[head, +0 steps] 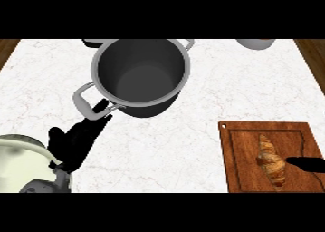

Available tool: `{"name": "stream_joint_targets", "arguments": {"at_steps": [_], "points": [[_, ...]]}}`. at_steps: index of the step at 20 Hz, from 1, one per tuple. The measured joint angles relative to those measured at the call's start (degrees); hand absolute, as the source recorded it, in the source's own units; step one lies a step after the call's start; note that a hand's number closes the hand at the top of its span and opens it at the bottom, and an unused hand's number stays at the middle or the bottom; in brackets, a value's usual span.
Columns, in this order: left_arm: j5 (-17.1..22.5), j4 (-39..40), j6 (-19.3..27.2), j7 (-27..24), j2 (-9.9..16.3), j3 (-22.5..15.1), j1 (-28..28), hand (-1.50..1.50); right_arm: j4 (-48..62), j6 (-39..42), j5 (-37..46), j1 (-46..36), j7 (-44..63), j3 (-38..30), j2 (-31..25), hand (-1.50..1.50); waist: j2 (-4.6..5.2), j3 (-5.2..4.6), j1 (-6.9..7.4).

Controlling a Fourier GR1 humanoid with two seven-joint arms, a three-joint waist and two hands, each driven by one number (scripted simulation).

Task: Pick the croissant from the cutting board and place it in the pot

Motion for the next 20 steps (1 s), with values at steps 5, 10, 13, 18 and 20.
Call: {"name": "stream_joint_targets", "arguments": {"at_steps": [5,10,13,18,20], "points": [[-0.3,-2.4,0.4,2.2,-0.3,-0.6,0.8,0.0,-14.3,4.8,4.8,2.6,14.8,3.5,-6.0,-1.5,-0.33,-0.07,-0.45],[-0.5,-1.8,-0.5,1.1,-0.8,-0.4,1.7,0.0,-30.6,13.1,2.9,3.6,31.8,3.1,-11.2,-1.5,-0.42,-0.11,-0.73],[-0.7,-2.4,-0.6,1.5,-0.8,-0.4,2.0,0.0,-38.4,18.6,-1.7,3.1,42.2,1.6,-13.3,-1.5,-0.41,-0.09,-0.67],[-1.4,-3.3,-1.2,1.9,-1.2,-0.4,2.3,0.0,-45.6,22.5,-6.7,0.7,54.4,-0.3,-13.5,-1.5,-0.26,-0.03,-0.2],[-1.8,-2.8,-1.5,1.6,-1.7,-0.5,2.3,0.0,-47.1,22.7,-7.3,-0.8,56.8,0.4,-12.4,-1.5,-0.19,0.0,0.01]]}}
